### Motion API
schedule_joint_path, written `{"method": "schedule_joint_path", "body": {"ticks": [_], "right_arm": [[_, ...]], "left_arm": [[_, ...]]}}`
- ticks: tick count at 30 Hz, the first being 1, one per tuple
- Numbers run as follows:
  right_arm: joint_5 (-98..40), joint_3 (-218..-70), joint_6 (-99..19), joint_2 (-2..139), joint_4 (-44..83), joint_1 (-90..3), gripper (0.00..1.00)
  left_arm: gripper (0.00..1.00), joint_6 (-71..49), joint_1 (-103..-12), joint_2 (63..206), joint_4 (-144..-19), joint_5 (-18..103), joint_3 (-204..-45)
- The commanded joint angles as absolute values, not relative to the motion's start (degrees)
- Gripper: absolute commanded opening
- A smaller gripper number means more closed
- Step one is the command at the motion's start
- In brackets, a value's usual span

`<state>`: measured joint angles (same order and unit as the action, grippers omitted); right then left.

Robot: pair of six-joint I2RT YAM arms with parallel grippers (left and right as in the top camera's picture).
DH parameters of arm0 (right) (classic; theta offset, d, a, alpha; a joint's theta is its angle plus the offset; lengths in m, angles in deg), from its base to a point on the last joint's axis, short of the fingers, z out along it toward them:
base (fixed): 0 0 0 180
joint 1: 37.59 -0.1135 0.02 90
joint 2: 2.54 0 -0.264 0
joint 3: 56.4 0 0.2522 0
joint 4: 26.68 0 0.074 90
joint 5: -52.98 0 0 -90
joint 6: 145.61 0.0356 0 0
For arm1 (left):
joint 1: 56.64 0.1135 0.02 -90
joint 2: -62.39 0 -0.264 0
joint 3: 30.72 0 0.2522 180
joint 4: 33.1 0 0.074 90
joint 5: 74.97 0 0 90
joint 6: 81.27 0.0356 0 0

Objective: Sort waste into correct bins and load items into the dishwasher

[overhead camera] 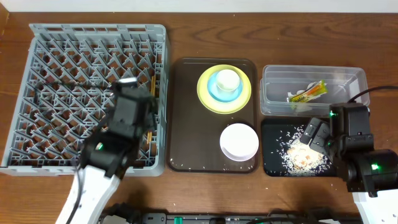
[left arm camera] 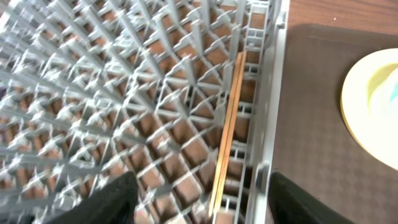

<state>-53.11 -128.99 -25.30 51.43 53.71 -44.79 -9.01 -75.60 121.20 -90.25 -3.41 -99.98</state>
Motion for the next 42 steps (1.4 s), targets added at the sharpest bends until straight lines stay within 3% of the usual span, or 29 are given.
{"method": "schedule_joint_path", "body": {"ticks": [1,3,17,18,42], "right_arm": [[-53.49,-129.82,-25.91,51.37,53.73,-44.07,0.99],[-53.49,-129.82,-25.91,51.37,53.73,-44.07,0.99],[-53.49,-129.82,-25.89,51.37,53.75,-44.07,0.99],[-53.49,-129.82,-25.91,51.37,53.75,-44.07,0.99],[-53.49,-129.82,-25.91,51.37,53.73,-44.07,0.99]], "left_arm": [[0.75,-10.45,-75.62,116.63,-93.97,-4.83,-100.48],[0.84,-10.45,-75.62,114.95,-96.22,-4.79,-100.48],[0.89,-10.47,-75.62,113.83,-101.01,-4.79,-100.48],[0.94,-10.45,-75.62,113.92,-101.03,-4.79,-100.48],[0.95,-10.47,-75.62,114.01,-101.03,-4.79,-100.48]]}}
